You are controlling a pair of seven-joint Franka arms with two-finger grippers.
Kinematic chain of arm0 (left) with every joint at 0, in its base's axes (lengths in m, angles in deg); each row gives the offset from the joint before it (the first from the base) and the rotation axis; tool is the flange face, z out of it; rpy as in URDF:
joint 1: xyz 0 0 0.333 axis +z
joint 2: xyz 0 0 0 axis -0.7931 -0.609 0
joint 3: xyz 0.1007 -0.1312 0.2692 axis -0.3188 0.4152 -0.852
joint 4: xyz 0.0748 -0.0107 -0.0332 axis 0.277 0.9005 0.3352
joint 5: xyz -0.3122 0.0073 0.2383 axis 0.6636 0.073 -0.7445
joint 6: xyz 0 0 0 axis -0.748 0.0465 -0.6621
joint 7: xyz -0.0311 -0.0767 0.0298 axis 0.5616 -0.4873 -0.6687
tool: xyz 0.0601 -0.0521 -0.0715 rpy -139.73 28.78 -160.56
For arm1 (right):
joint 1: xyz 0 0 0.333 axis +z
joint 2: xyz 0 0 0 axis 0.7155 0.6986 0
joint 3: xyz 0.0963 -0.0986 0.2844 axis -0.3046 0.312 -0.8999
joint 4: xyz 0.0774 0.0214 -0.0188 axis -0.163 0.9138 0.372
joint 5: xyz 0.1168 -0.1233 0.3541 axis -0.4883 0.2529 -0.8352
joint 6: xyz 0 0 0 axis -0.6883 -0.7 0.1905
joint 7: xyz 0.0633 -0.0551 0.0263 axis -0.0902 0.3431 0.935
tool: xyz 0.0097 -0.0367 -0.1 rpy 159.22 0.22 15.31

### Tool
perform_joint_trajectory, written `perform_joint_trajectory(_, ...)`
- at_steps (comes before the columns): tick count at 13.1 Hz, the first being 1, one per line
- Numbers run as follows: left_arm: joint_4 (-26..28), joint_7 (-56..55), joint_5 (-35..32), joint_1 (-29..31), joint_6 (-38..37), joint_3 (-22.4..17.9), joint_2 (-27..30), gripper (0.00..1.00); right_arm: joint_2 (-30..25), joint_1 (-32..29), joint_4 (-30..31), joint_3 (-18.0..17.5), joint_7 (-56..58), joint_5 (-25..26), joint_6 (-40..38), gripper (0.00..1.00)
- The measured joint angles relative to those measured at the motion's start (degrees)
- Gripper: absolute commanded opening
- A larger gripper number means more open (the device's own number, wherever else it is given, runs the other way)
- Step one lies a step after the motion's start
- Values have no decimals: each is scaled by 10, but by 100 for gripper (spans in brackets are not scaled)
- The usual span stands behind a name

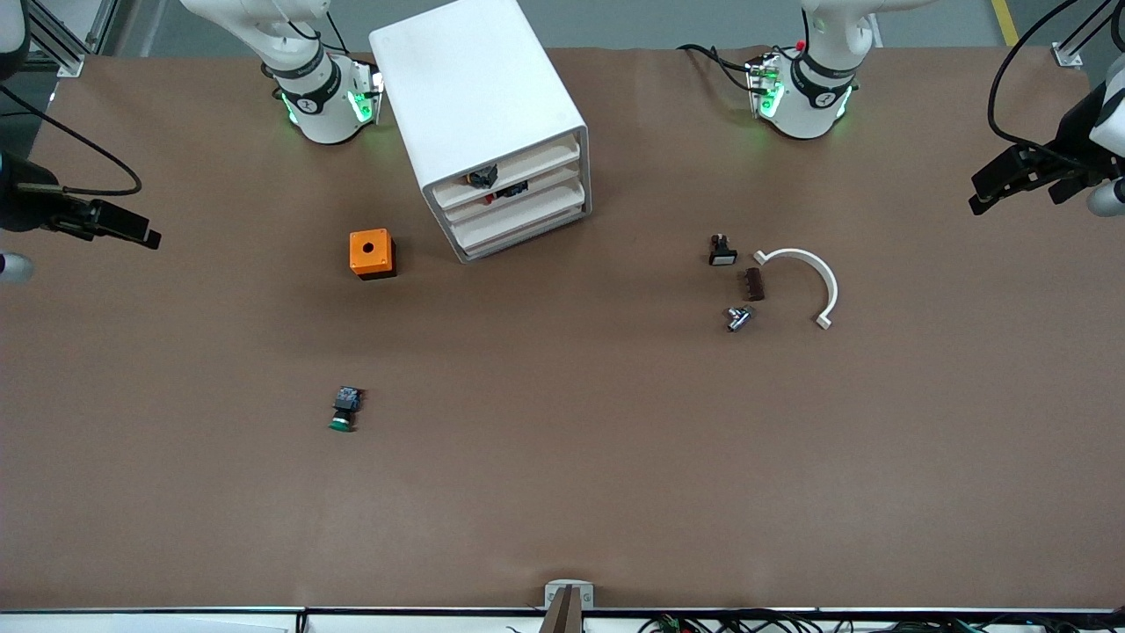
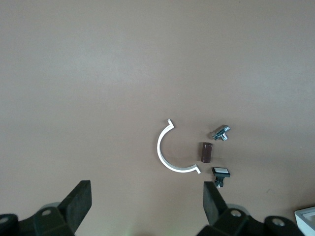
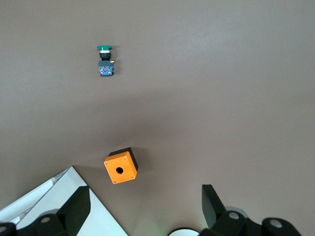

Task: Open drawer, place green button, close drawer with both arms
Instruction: 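Reach the right gripper to the green button while the left gripper approaches the cabinet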

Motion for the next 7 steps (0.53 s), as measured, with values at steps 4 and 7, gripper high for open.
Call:
perform_joint_trajectory(4,0,0,0,0,0,0,0,100,0,3,-15,-4,4,-1,8,100)
perform_joint_trajectory(7,-17,0,0,0,-1,0,-22,100,-6,13,-23,-11,4,-1,9,100)
